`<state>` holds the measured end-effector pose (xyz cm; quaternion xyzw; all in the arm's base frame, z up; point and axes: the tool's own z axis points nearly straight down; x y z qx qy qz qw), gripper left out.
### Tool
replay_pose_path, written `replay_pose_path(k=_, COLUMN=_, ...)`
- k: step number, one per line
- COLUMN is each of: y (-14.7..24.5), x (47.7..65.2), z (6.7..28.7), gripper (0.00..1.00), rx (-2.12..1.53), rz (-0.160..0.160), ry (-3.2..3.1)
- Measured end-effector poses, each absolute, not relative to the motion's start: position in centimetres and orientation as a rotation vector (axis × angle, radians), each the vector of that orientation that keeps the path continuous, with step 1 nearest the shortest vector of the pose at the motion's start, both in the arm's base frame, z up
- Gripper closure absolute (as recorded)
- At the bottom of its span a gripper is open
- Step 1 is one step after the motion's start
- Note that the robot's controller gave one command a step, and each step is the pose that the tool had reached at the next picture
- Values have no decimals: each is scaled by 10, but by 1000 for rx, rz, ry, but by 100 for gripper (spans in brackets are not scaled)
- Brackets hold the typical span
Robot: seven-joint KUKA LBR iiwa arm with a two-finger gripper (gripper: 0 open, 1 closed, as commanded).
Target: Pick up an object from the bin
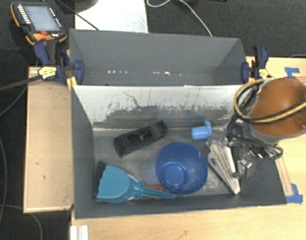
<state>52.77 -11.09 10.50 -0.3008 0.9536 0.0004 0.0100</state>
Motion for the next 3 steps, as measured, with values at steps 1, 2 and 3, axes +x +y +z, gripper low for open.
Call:
replay_pose_path(k=1, y=-80, x=565, z=80, gripper=0, rx=-511, rz=4, ry=3097)
replay_pose_path(k=2, y=-113, x=534, z=84, gripper=100, rx=-1081, rz=-21, ry=2841)
replay_pose_path(k=3, y=-116, x=532, z=85, gripper=100, rx=-1082, rz=-24, ry=2828)
